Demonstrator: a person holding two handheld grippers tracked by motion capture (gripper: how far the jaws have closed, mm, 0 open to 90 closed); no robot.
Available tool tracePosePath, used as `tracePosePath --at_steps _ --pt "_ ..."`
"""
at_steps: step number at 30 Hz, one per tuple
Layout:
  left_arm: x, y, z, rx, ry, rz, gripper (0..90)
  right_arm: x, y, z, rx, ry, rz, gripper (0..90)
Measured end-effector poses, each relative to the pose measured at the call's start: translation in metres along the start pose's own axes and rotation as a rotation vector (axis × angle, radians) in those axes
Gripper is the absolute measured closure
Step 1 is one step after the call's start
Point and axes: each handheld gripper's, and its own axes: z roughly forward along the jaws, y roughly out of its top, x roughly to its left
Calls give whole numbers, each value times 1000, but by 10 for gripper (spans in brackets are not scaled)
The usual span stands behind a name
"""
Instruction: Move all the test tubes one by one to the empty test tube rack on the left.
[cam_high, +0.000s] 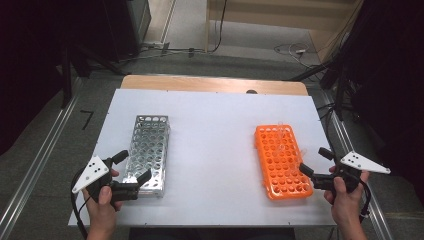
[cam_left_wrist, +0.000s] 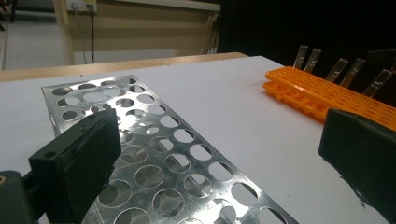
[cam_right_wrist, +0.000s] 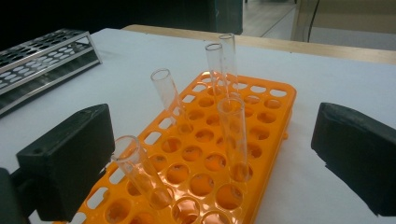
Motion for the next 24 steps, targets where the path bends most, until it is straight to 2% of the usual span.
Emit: tracePosePath --at_steps 10,11,14,17,18,20,24 --pt "-2 1 -3 -1 0 7 0 -1 2 -1 23 3 16 85" --pt "-3 1 -3 0 -2 6 0 -3 2 -1 28 3 27 134" --pt "-4 1 -1 4 -9 7 0 -7 0 -2 37 10 36 198" --pt "-5 1 -1 8 -14 9 0 -8 -2 0 58 7 30 219" --pt "-5 1 0 8 -16 9 0 -11 -5 3 71 11 46 258" --pt "-6 1 0 8 -17 10 0 -13 -7 6 95 -2 55 295" --pt "-6 1 1 12 -18 13 0 -16 -13 14 135 -35 67 450"
